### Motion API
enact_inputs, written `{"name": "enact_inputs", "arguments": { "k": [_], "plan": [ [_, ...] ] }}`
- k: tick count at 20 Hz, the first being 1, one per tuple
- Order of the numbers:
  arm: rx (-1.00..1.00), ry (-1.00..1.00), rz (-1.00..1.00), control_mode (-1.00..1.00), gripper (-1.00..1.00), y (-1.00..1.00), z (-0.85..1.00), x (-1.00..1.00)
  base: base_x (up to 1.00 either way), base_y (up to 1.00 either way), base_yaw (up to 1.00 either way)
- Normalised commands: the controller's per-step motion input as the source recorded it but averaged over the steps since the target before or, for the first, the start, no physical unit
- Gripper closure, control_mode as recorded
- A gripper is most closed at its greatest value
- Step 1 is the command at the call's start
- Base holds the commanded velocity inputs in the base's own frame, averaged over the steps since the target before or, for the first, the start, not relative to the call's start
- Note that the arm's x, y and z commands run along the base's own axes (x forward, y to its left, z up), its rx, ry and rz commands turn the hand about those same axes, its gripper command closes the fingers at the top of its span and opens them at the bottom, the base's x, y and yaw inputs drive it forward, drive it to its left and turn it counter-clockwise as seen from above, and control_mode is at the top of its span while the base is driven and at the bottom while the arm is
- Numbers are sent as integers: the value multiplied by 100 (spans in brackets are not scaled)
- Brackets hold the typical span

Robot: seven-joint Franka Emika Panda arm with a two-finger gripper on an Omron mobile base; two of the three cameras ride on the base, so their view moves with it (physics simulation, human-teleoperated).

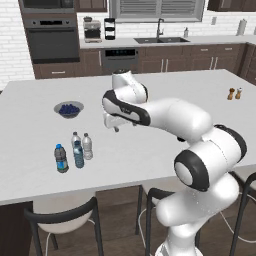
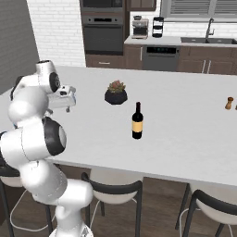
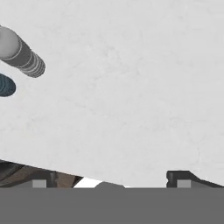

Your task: Move the plastic bottles in the middle to the plastics group, and the glass bottles in the middle to the glass group.

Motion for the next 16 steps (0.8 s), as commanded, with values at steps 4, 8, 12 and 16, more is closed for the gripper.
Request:
{"name": "enact_inputs", "arguments": {
  "k": [4,8,12,16],
  "plan": [
    [4,-1,-29,-100,-100,-100,-14,-46,0,0,0],
    [2,0,-27,-100,-100,-100,0,-36,0,0,0],
    [1,13,-24,-100,-100,-100,0,-3,0,0,0],
    [0,10,-18,-100,-100,-100,1,0,0,0,0]
  ]
}}
